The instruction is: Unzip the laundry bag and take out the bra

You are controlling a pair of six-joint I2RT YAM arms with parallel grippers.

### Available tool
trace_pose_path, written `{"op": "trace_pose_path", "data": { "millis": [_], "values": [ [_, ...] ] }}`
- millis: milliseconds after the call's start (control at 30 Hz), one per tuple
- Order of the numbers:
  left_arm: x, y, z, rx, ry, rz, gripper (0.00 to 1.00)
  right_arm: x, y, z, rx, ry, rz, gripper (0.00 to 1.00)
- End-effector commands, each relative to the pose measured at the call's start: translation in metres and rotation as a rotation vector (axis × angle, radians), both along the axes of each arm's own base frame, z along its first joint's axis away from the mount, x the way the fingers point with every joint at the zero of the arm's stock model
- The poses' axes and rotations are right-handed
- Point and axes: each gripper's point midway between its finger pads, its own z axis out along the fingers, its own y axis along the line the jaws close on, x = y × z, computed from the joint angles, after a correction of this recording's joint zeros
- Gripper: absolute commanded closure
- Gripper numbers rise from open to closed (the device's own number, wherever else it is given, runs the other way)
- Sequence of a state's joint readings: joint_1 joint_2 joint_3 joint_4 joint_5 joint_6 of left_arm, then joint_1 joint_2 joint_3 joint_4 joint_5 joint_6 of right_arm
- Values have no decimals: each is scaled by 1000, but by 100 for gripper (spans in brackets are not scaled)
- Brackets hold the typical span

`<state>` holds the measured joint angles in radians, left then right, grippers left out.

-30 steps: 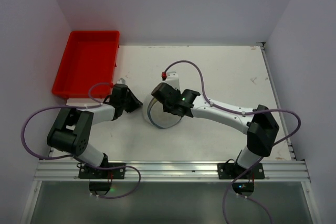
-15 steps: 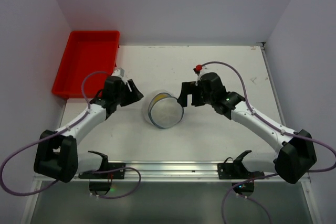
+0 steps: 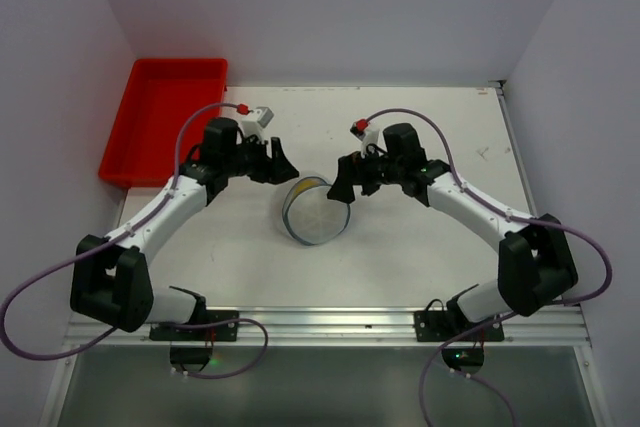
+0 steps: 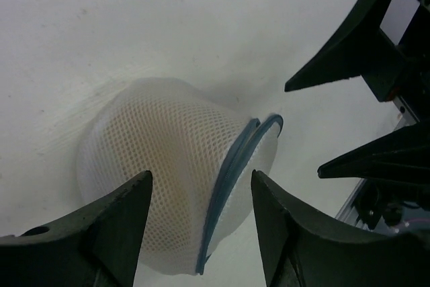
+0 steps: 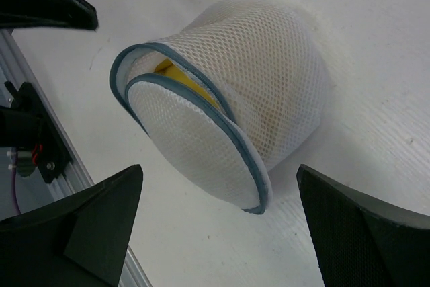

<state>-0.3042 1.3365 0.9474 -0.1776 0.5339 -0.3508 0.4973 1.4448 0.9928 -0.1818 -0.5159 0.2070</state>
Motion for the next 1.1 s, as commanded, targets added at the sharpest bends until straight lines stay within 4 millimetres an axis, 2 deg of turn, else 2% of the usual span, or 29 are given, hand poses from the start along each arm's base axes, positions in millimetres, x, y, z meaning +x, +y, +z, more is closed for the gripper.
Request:
{"op": "trace_pose_path", "data": {
  "millis": [0, 33, 233, 300, 367, 400, 500, 567, 600, 633, 667, 733, 833, 933, 967, 1000, 1067],
  "values": [
    [-15, -25, 6, 13, -21, -141, 37, 4, 19, 21, 68, -75, 124, 1],
    [-18, -31, 2, 29, -19, -163, 37, 5, 19, 18, 67, -71, 129, 1],
    [-17, -38, -15, 101, 7, -163, 42, 7, 27, 5, 70, -44, 180, 1],
    [-13, -37, -19, 120, 13, -145, 50, 7, 30, 2, 76, -31, 193, 1],
    [-11, -34, -25, 138, 29, -127, 53, 5, 33, 2, 95, -25, 214, 2],
    [-8, -32, -28, 153, 33, -110, 60, 4, 34, 2, 102, -22, 224, 2],
    [-3, -28, -37, 180, 51, -81, 73, -5, 38, 4, 129, -5, 268, 5],
    [-1, -28, -40, 183, 62, -67, 82, -13, 39, 6, 144, 4, 294, 10],
    [1, -27, -42, 190, 66, -52, 92, -17, 41, 8, 147, -1, 311, 12],
    [3, -27, -43, 191, 74, -43, 96, -20, 42, 12, 154, -11, 321, 16],
    [4, -27, -43, 190, 74, -36, 99, -27, 42, 14, 162, 0, 339, 18],
    [8, -27, -44, 191, 86, -12, 100, -39, 45, 18, 173, -1, 379, 24],
    [11, -29, -41, 174, 98, 3, 100, -68, 49, 31, 210, -4, 469, 32],
    [15, -30, -40, 162, 114, 30, 100, -106, 54, 41, 224, -5, 576, 35],
    [16, -30, -39, 160, 115, 35, 100, -128, 55, 43, 222, 1, 624, 36],
    [17, -30, -40, 157, 123, 40, 100, -139, 56, 44, 222, -4, 652, 37],
    [17, -31, -39, 150, 141, 57, 100, -163, 53, 36, 200, 25, 689, 39]
  ]
}}
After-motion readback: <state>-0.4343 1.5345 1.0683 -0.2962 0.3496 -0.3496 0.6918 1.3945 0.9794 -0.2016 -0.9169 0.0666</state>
